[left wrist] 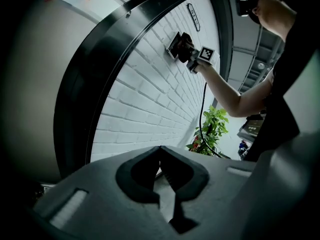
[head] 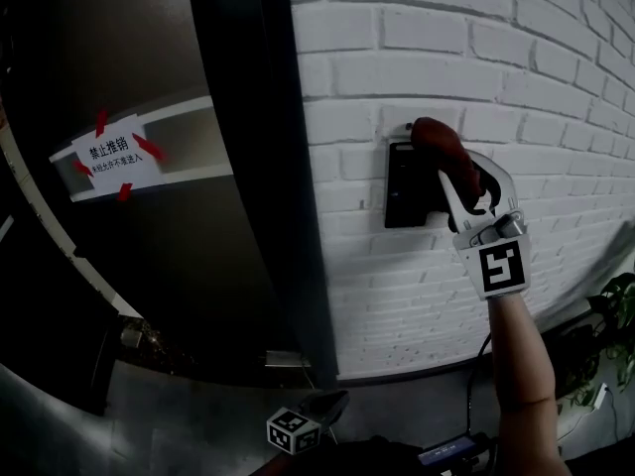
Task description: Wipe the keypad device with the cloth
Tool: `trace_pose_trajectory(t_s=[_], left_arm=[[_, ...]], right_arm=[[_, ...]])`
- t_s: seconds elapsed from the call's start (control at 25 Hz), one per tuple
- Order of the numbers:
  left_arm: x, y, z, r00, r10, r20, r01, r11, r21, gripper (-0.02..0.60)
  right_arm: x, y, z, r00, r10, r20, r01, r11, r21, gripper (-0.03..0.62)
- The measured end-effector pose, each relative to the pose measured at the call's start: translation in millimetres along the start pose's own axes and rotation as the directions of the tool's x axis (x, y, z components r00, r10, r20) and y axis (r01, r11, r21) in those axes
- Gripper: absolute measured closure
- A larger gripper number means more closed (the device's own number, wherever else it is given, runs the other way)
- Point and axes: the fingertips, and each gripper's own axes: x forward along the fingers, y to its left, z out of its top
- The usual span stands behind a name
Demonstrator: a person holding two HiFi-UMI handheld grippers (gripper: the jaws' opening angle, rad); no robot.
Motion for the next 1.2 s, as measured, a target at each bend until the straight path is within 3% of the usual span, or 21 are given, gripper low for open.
trace_pose_trajectory(t_s=[0.12, 0.24, 0.36, 0.6, 0.8, 0.92, 1.0, 1.04, 1.12, 1.16, 1.2], left_arm=[[1, -1, -1, 1.000, -0.005, -0.007, 0.005, 1.000, 0.004, 0.577], [1, -1, -4, 1.000, -0.008, -0.014, 0.008, 1.000, 0.001, 0.577], [3, -2, -2, 1.000, -0.017, -0.016, 0.017, 1.000, 0.009, 0.577], [2, -2, -2, 1.000, -0.026, -0.007, 0.026, 1.000, 0.003, 0.577], [-4, -1, -2, 1.000, -0.031, 0.006, 0.031, 1.000, -0.003, 0.577], [-7, -2, -2, 0.999, -0.043, 0.009, 0.043, 0.999, -0.002, 0.577], [-10, -3, -3, 0.998, -0.056, 0.010, 0.056, 0.998, 0.003, 0.577], [-12, -4, -3, 0.998, -0.061, 0.010, 0.061, 0.998, 0.005, 0.577], [-17, -4, -4, 0.997, -0.070, 0.012, 0.070, 0.998, 0.008, 0.577], [-20, -4, -5, 0.997, -0.072, 0.012, 0.072, 0.997, 0.007, 0.577], [-25, -3, -7, 0.997, -0.074, 0.012, 0.074, 0.997, 0.003, 0.577]], right_arm=[[-18, 24, -55, 0.994, -0.004, -0.105, 0.023, 0.983, 0.181, 0.482], [-37, 72, -98, 0.976, 0.071, -0.204, -0.026, 0.976, 0.215, 0.487], [-51, 114, -125, 0.948, 0.167, -0.272, -0.079, 0.948, 0.309, 0.484], [-36, 149, -88, 0.929, 0.264, -0.258, -0.183, 0.937, 0.299, 0.482], [-32, 158, -82, 0.902, 0.254, -0.349, -0.191, 0.960, 0.205, 0.482], [-33, 161, -78, 0.893, 0.271, -0.358, -0.191, 0.951, 0.243, 0.482], [-35, 168, -78, 0.883, 0.332, -0.333, -0.185, 0.897, 0.401, 0.481], [-37, 174, -78, 0.873, 0.378, -0.307, -0.181, 0.837, 0.517, 0.480], [-39, 192, -76, 0.860, 0.451, -0.240, -0.155, 0.678, 0.719, 0.479], [-39, 199, -74, 0.862, 0.460, -0.212, -0.141, 0.619, 0.773, 0.479], [-38, 203, -70, 0.869, 0.455, -0.195, -0.131, 0.590, 0.797, 0.479]])
